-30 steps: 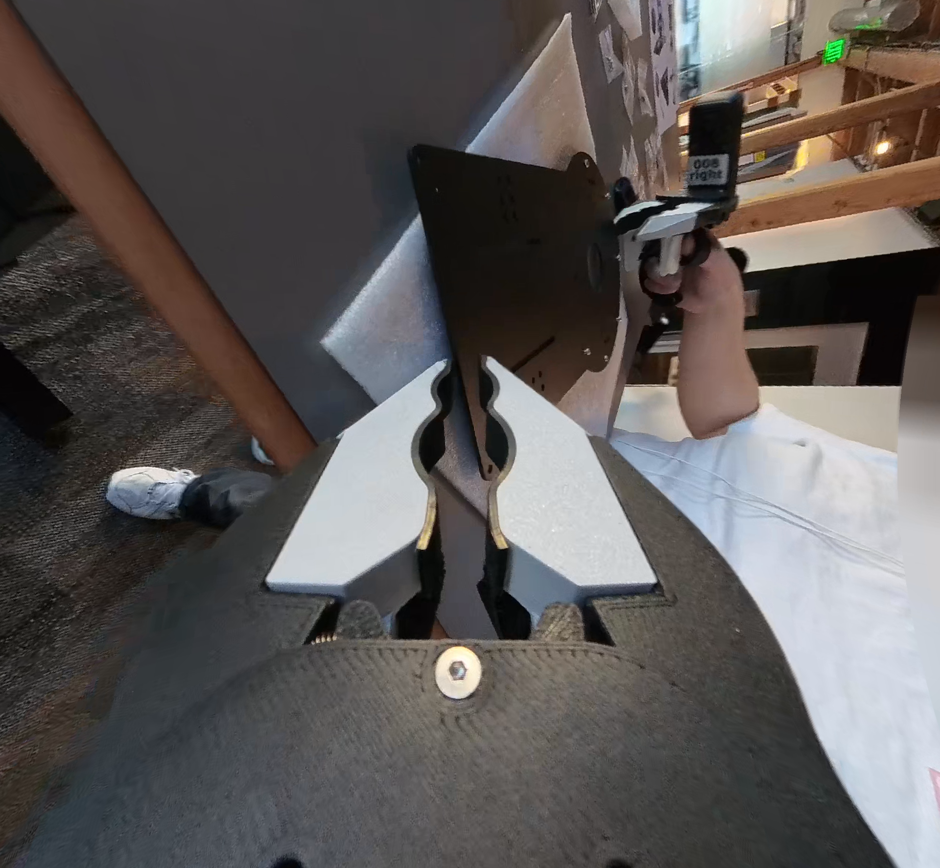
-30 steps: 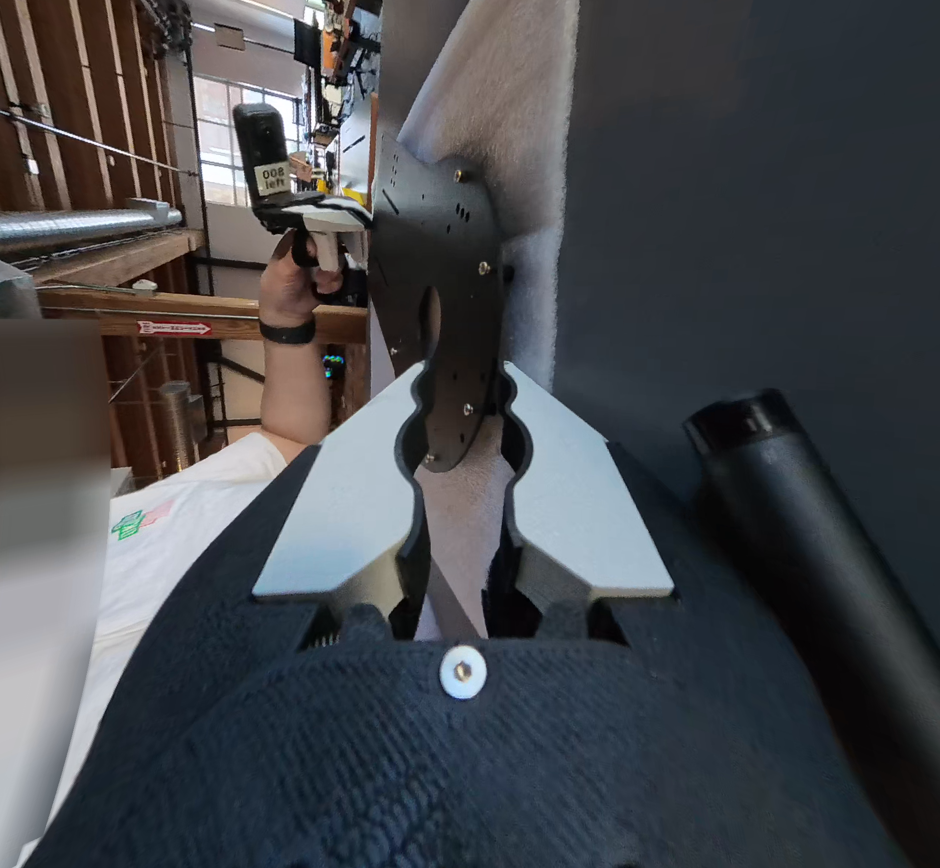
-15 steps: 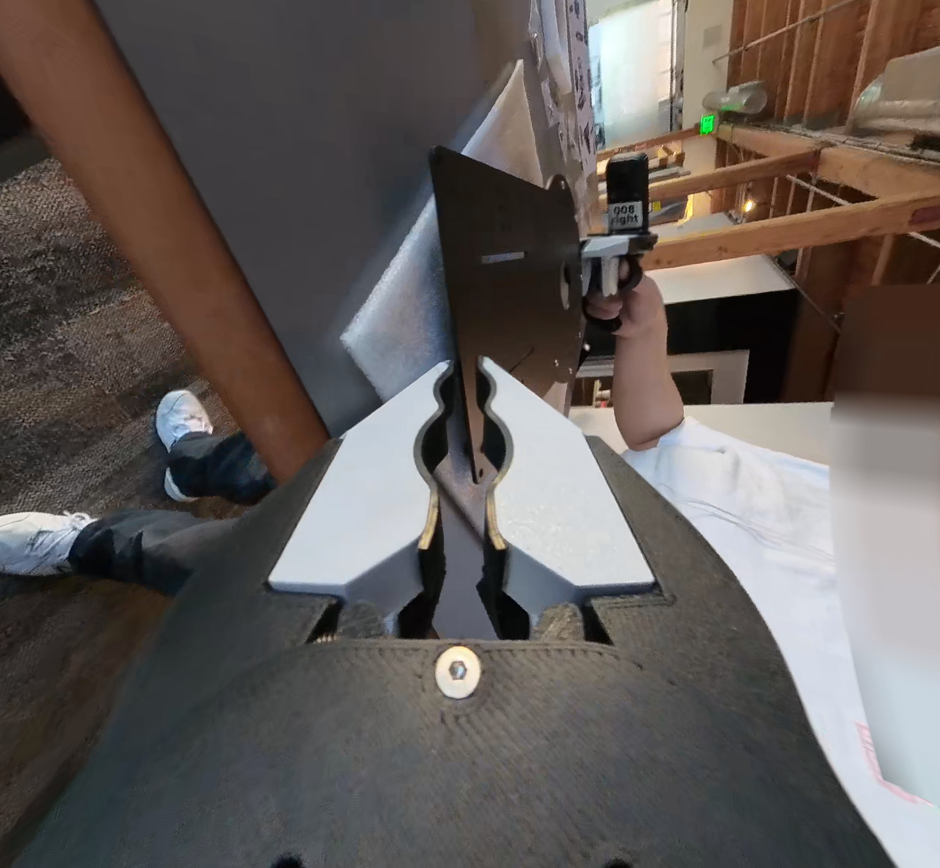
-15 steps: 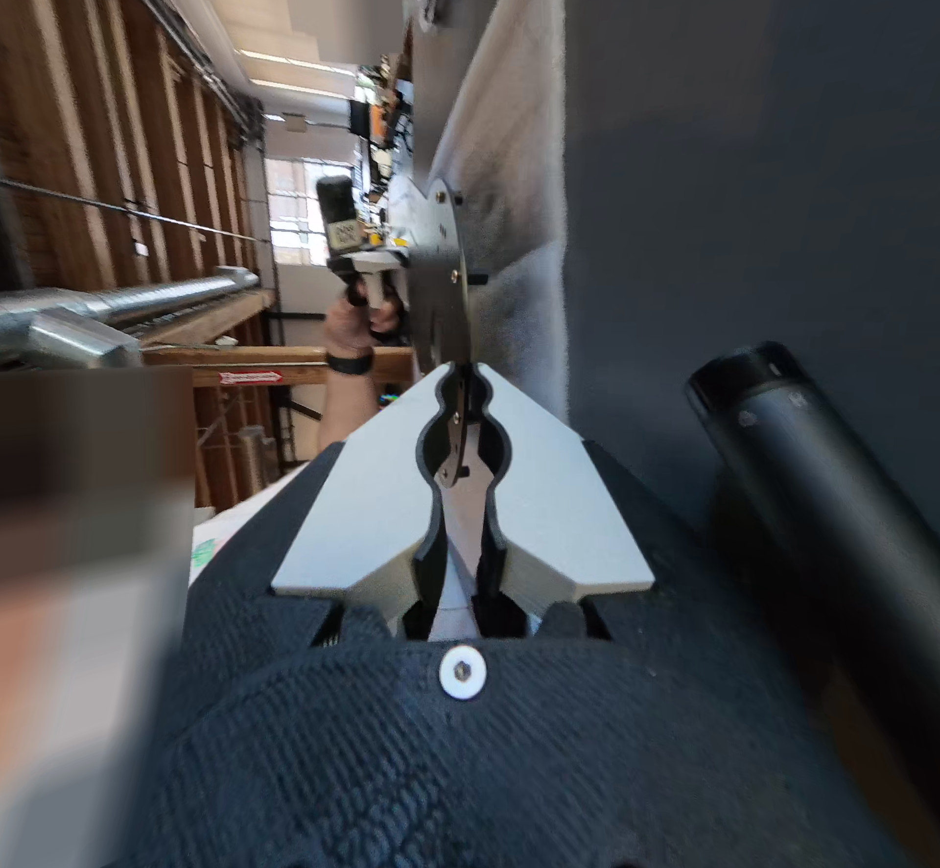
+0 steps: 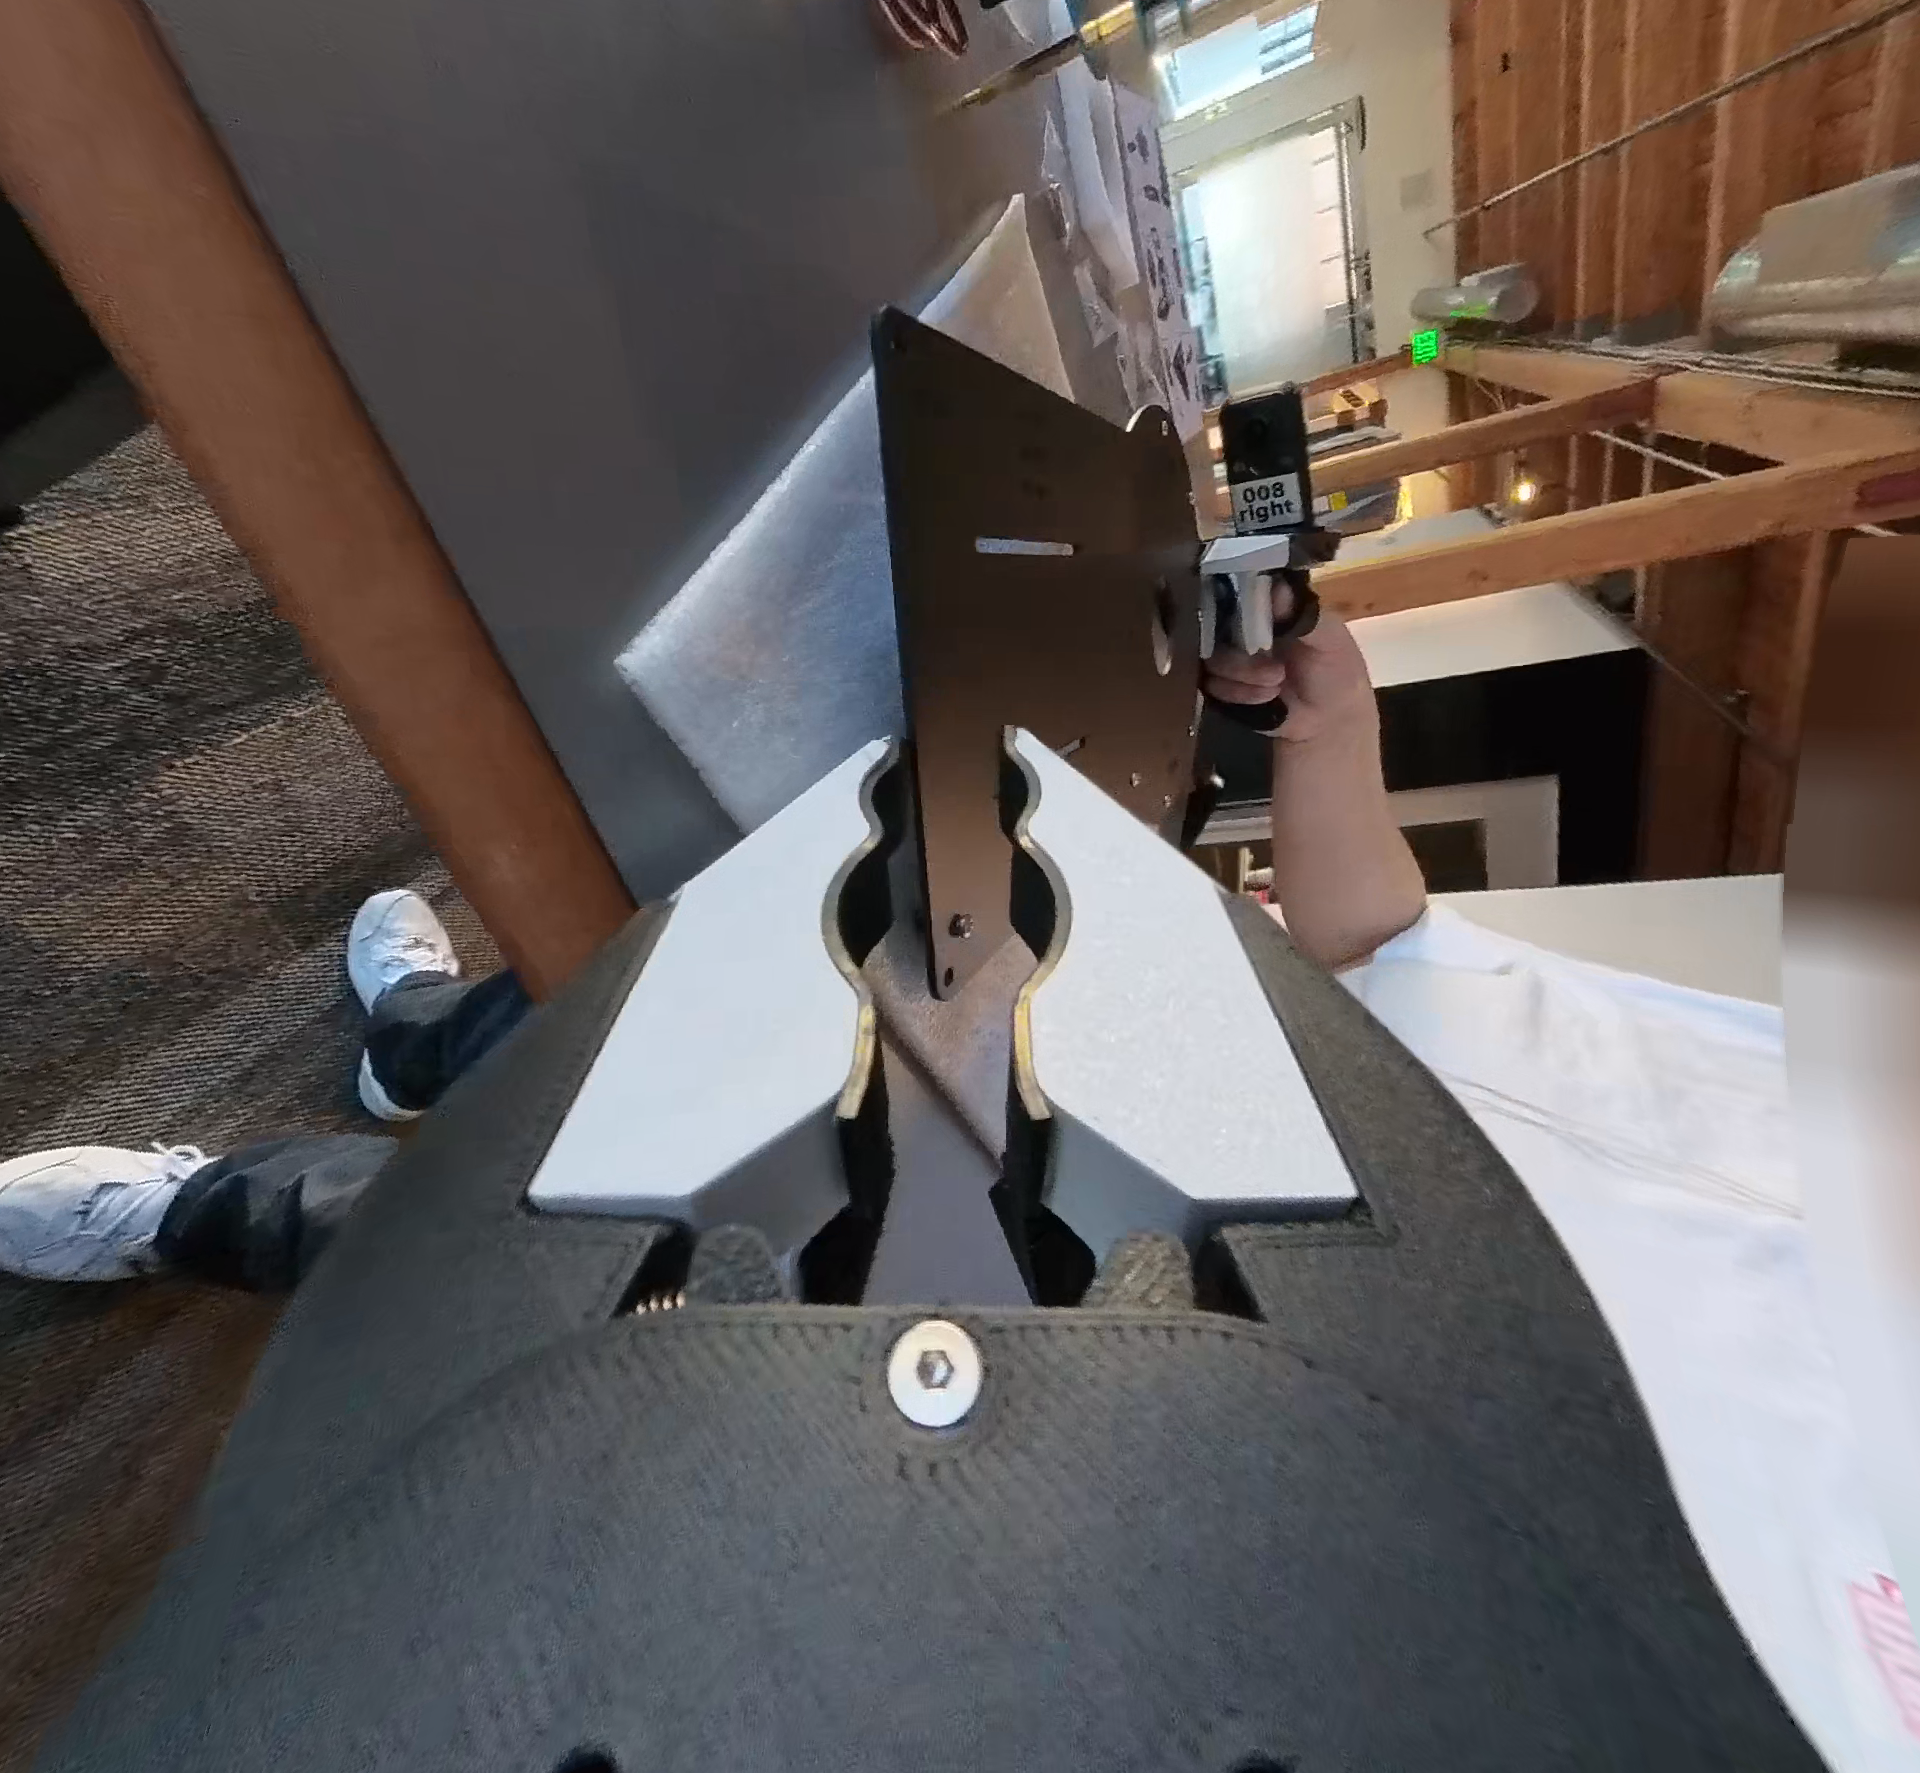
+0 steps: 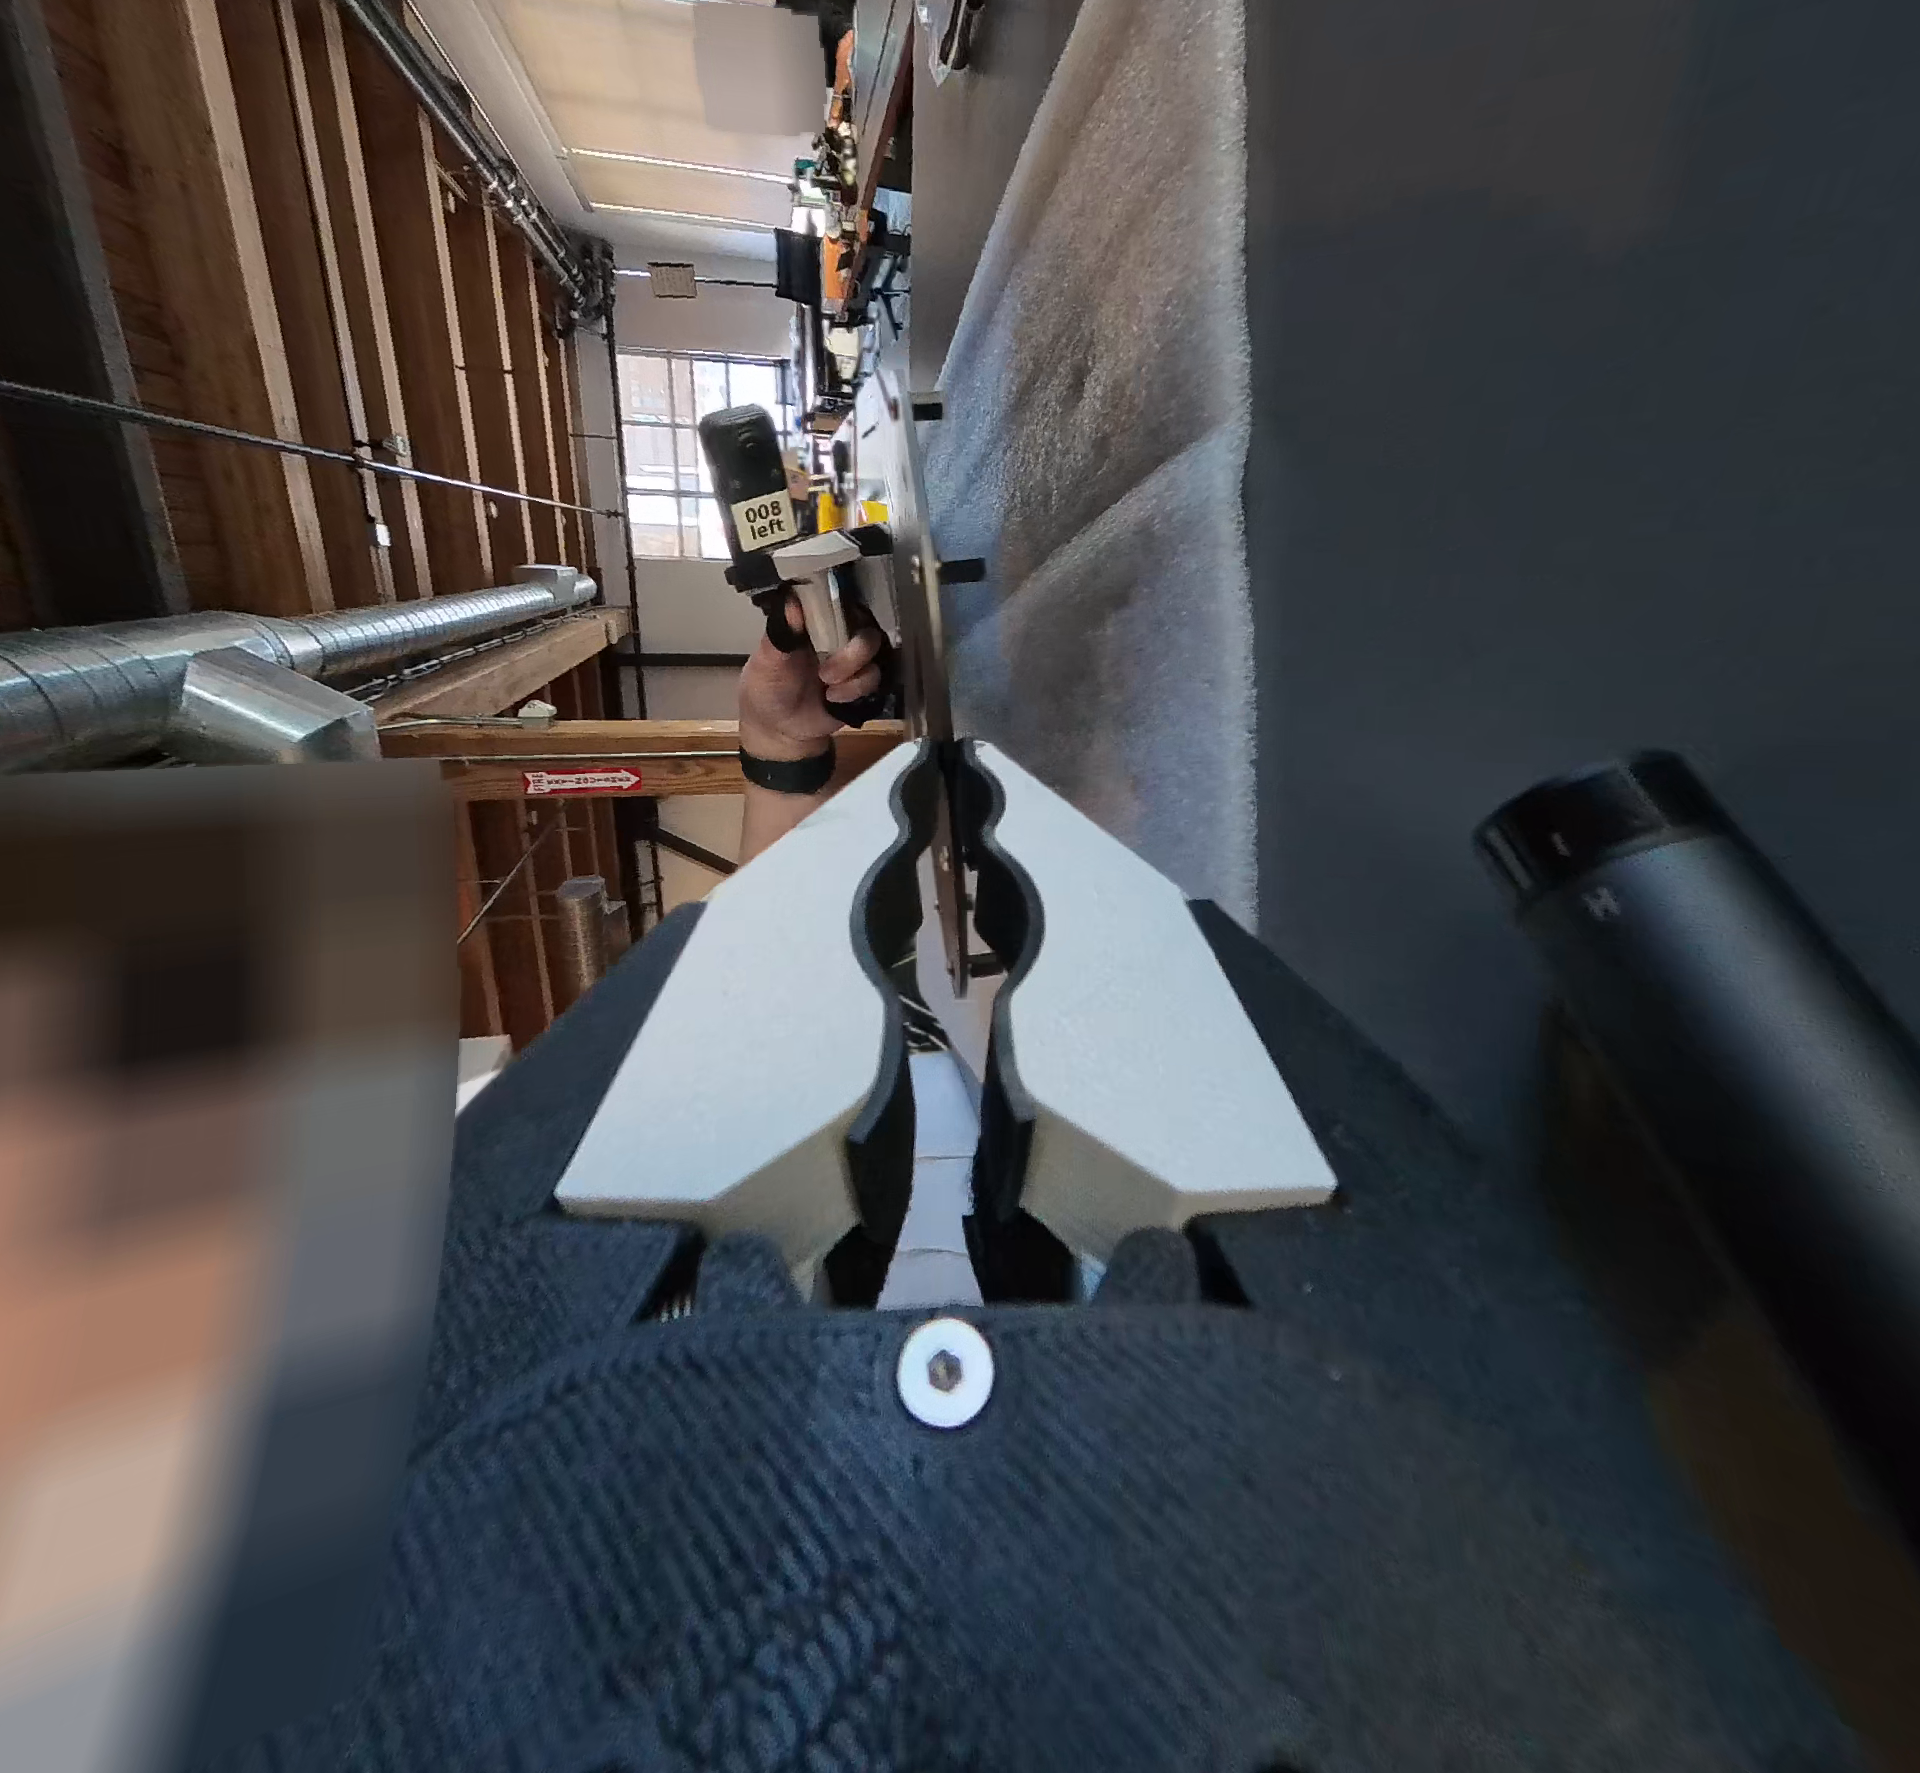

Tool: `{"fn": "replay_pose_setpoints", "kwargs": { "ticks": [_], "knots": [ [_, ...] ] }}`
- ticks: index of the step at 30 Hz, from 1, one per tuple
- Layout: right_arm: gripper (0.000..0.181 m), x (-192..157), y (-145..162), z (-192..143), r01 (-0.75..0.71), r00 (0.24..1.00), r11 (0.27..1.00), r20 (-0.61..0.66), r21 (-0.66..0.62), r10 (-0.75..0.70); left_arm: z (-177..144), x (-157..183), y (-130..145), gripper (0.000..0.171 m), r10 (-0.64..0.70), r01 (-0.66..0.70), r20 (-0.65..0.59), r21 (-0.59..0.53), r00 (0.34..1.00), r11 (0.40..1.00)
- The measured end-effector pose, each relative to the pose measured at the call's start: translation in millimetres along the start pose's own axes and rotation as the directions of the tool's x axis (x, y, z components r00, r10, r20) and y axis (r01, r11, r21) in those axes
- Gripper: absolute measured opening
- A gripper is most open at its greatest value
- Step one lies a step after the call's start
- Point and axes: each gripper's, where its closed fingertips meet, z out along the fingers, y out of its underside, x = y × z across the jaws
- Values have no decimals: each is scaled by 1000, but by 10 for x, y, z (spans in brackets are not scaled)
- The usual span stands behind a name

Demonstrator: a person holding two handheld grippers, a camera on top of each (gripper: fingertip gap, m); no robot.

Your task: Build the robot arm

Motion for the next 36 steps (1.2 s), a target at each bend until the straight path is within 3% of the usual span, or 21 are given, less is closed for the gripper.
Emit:
{"fn": "replay_pose_setpoints", "kwargs": {
  "ticks": [6,12,18,24,31,36],
  "knots": [
    [1,6,-11,-18,-27,1000,1000,5,1,27,-29,80,-65,0,-55,58,-47,52,997,997],
    [1,49,-26,-12,-28,999,1000,-17,-14,28,-7,71,-23,14,-61,61,7,52,998,997],
    [1,-2,-62,-27,-77,997,996,-2,-43,77,-24,85,79,5,-102,97,56,79,993,992],
    [1,-111,-104,-63,-80,997,991,-33,-104,77,-70,290,150,10,-110,101,83,103,991,990],
    [2,-88,-232,-34,-77,994,972,-95,-220,57,-80,409,405,14,-220,201,66,218,973,955],
    [2,-37,-221,29,-76,994,938,-100,-339,44,-119,440,578,16,-307,280,22,356,951,892]
  ]
}}
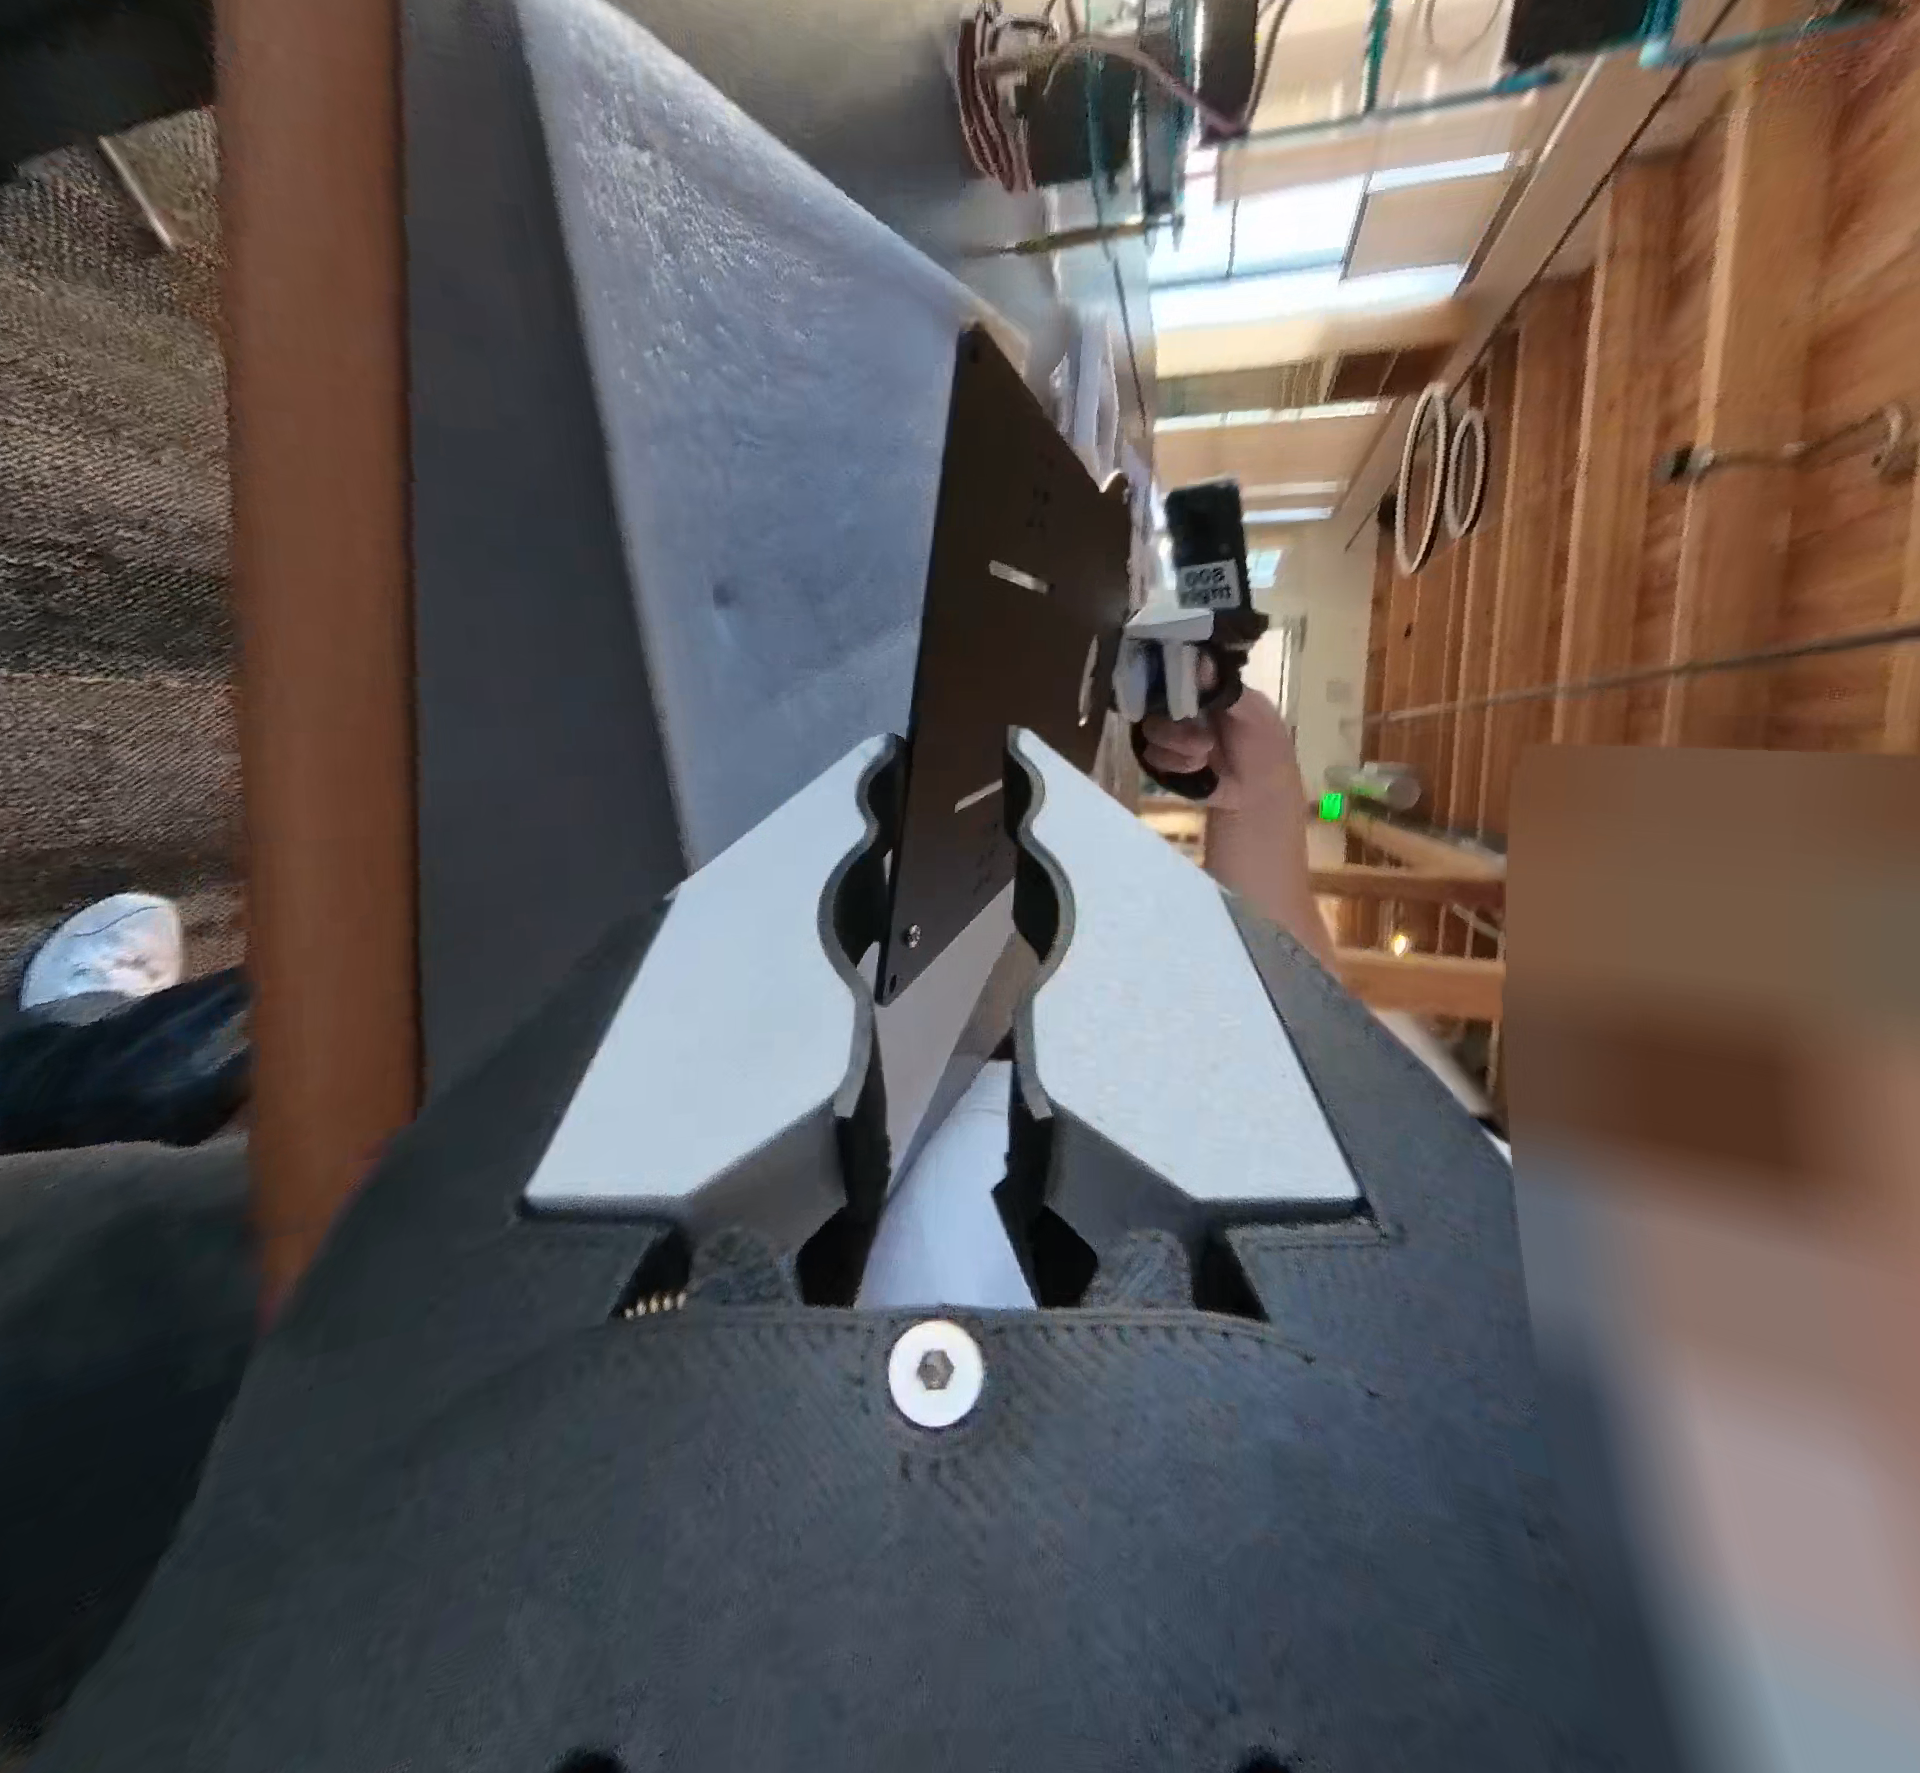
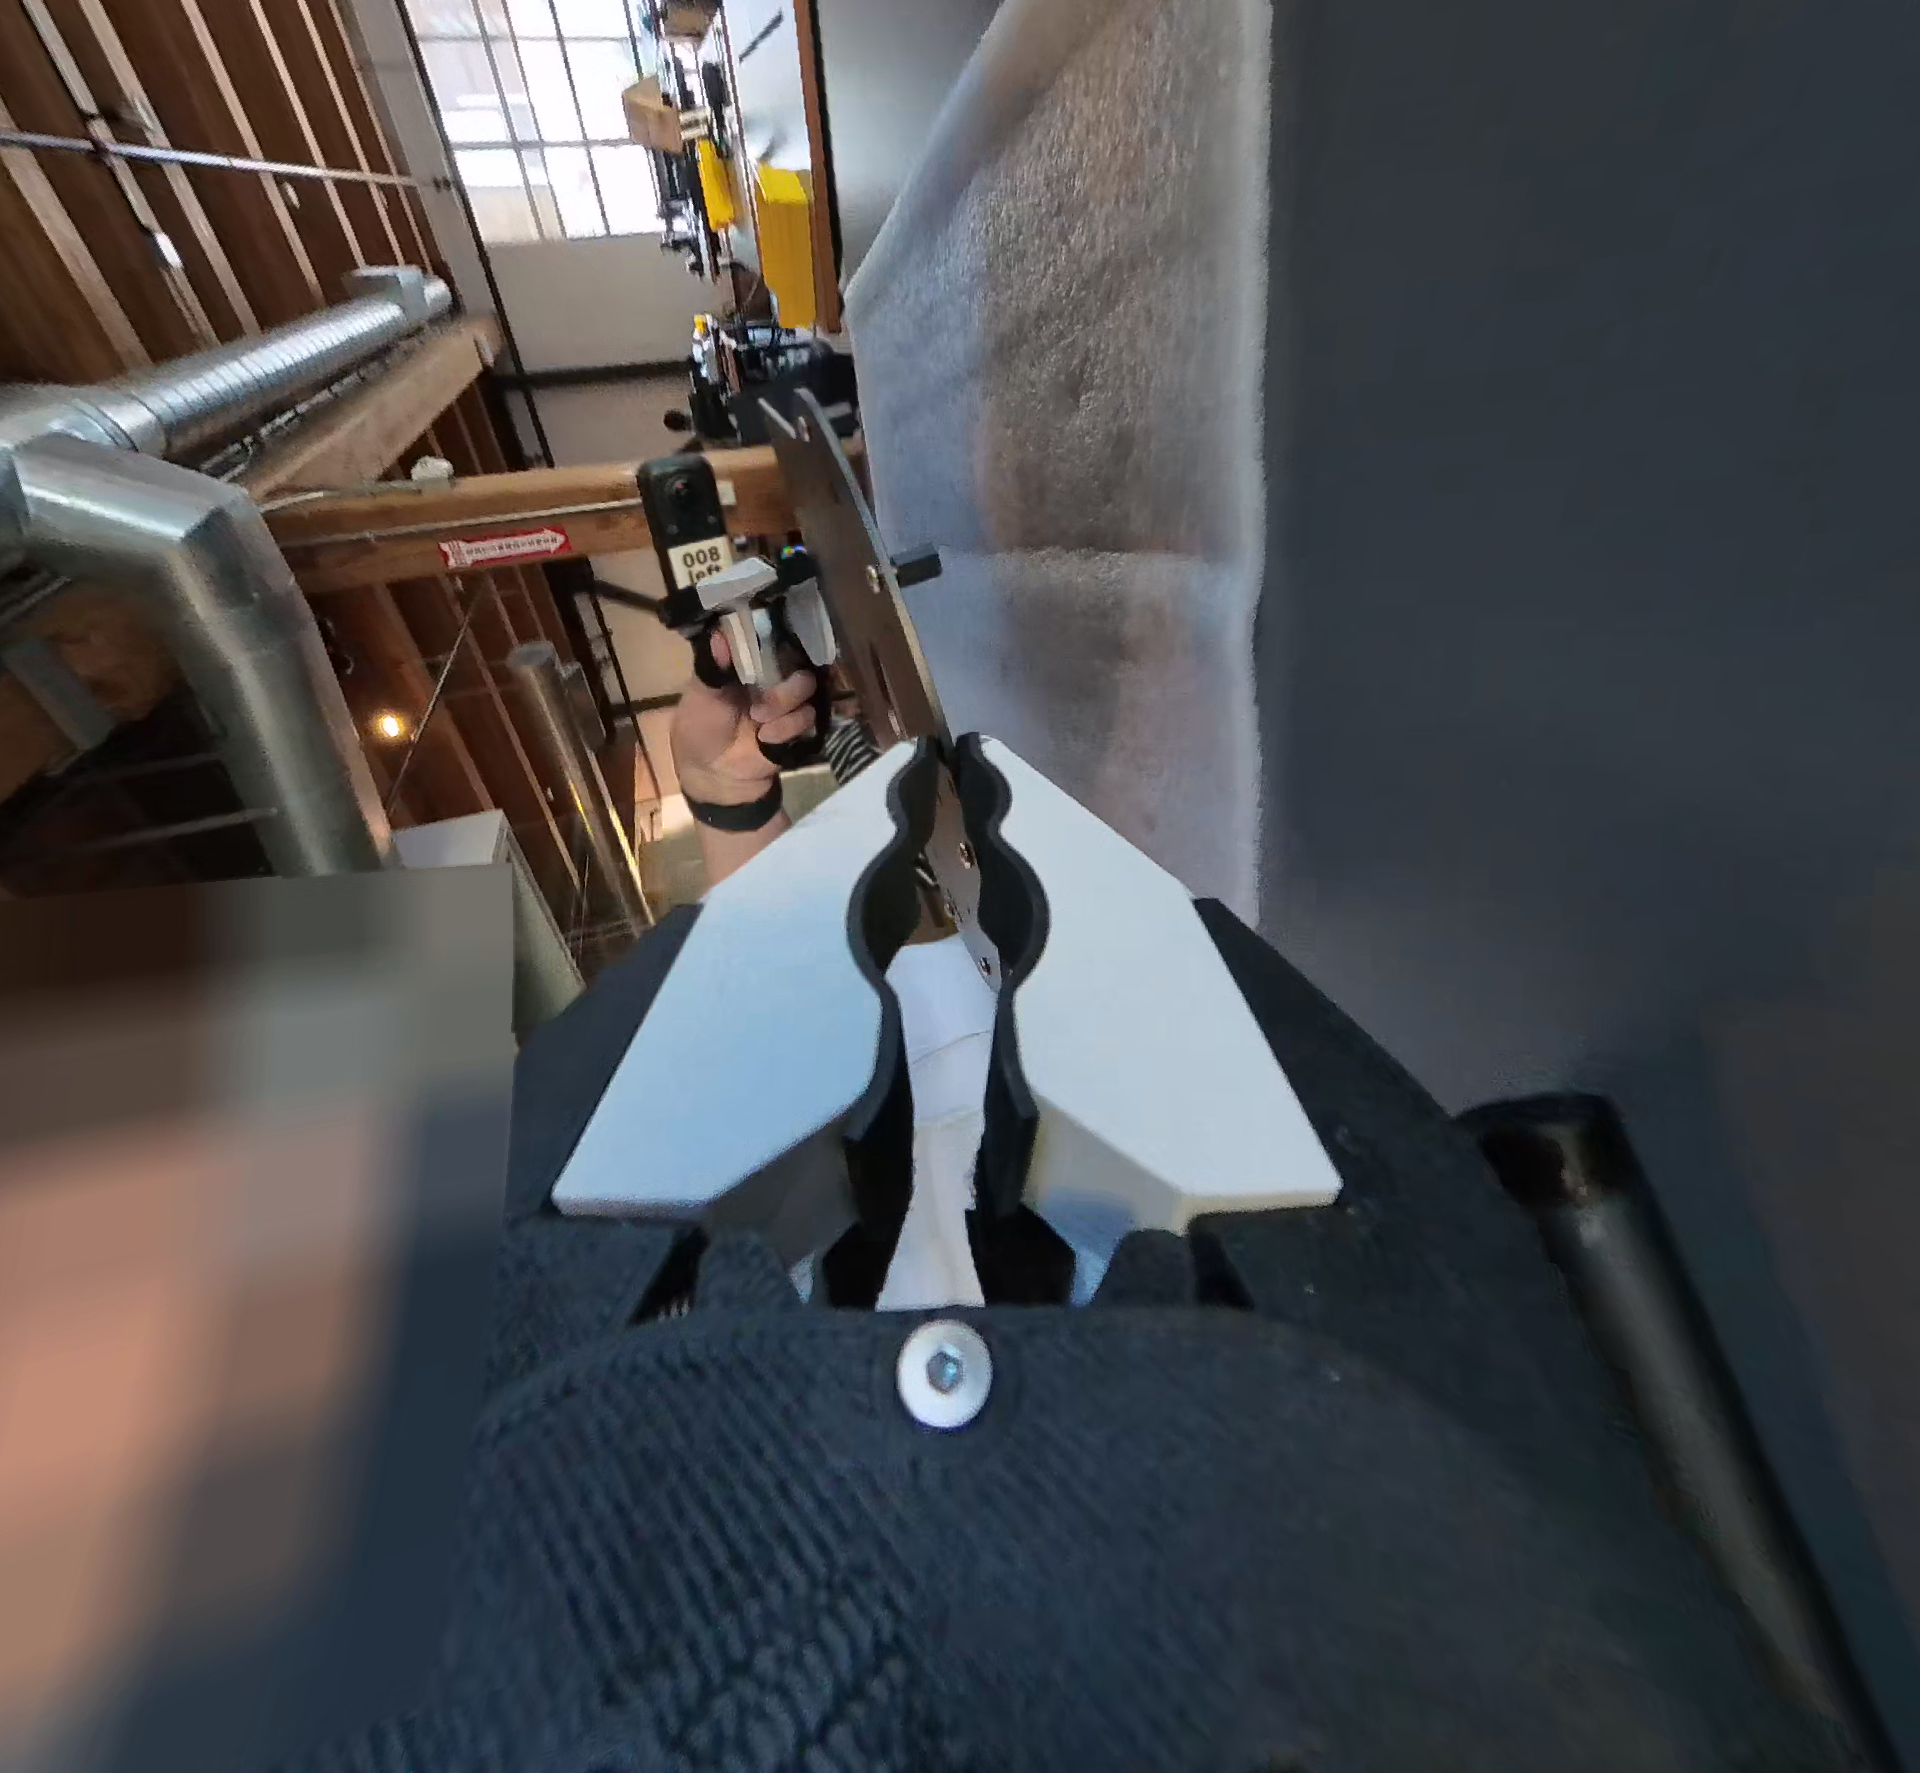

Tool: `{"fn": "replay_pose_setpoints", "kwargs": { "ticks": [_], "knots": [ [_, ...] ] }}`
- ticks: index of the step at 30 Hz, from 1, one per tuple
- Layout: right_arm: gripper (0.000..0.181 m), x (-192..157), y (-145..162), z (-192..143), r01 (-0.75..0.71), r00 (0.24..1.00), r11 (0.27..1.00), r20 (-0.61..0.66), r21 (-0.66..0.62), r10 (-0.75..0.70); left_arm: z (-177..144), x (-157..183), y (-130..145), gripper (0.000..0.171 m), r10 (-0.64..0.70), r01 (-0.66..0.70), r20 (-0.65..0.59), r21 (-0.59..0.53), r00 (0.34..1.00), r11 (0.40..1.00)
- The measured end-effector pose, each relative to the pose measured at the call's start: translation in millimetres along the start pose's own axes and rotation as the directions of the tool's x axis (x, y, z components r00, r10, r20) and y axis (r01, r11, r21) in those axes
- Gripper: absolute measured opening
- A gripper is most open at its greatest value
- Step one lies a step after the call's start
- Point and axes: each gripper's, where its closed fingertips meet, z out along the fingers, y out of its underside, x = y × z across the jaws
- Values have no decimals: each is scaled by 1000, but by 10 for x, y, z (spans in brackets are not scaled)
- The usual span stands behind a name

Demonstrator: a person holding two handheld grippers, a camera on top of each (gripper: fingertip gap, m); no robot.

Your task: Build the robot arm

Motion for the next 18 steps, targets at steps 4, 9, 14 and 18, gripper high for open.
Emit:
{"fn": "replay_pose_setpoints", "kwargs": {
  "ticks": [4,9,14,18],
  "knots": [
    [3,52,-90,2,13,1000,997,0,-74,-13,-28,64,116,13,-19,19,0,96,1000,995],
    [3,160,-123,0,25,999,983,-27,-183,-30,4,41,330,18,-50,38,58,184,997,982],
    [3,256,-136,-27,67,994,964,-67,-256,-86,69,-5,516,19,-67,41,108,222,992,974],
    [4,414,-92,-24,165,960,931,-164,-325,-227,153,-147,611,27,-55,12,209,201,976,980]
  ]
}}
